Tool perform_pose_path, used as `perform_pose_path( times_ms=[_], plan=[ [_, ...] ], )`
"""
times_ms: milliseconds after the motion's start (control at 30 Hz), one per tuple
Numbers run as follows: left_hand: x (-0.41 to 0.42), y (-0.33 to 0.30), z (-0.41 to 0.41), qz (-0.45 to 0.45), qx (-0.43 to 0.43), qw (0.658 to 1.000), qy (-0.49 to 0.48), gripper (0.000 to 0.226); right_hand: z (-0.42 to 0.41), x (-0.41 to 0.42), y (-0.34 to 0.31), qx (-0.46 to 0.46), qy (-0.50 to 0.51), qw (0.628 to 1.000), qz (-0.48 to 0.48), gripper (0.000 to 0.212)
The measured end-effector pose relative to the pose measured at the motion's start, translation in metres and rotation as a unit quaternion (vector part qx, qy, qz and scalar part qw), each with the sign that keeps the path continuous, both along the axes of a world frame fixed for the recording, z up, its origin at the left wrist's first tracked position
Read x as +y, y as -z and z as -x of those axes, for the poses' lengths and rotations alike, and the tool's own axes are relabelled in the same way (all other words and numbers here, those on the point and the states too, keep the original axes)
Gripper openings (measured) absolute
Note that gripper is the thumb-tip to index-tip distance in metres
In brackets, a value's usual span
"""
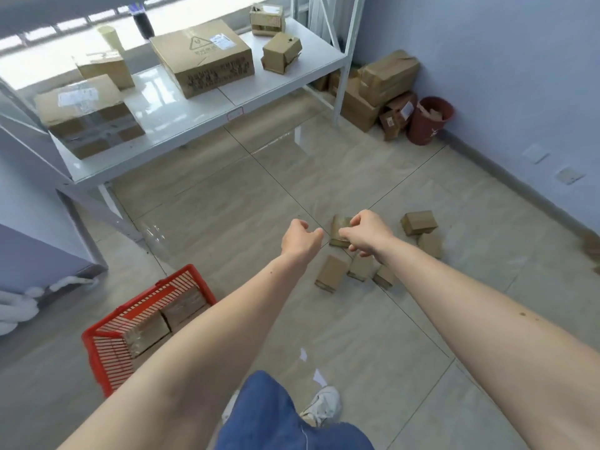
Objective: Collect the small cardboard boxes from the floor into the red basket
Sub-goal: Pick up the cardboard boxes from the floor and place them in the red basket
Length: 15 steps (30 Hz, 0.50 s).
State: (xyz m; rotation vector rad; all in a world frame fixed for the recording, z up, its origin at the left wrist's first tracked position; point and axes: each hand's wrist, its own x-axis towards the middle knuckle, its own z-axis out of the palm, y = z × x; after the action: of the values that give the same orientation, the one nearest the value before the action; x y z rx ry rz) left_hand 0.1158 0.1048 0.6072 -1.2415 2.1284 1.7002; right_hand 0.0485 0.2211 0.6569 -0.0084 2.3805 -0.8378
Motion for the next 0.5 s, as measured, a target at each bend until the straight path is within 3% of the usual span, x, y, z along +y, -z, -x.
perform_pose_path(
  times_ms=[167,400,500],
  plan=[
    [0.021,0.009,0.046,0.004,-0.009,1.0,-0.021,0.048,0.052,0.023,0.006,-0.012,-0.031,0.999,-0.008,0.024],
    [0.018,0.026,0.134,0.003,-0.004,0.998,-0.061,0.049,0.144,0.023,0.018,0.0,-0.092,0.995,-0.032,0.037],
    [0.02,0.029,0.168,0.001,-0.012,0.997,-0.076,0.049,0.181,0.025,0.024,-0.013,-0.112,0.993,-0.03,0.03]
  ],
)
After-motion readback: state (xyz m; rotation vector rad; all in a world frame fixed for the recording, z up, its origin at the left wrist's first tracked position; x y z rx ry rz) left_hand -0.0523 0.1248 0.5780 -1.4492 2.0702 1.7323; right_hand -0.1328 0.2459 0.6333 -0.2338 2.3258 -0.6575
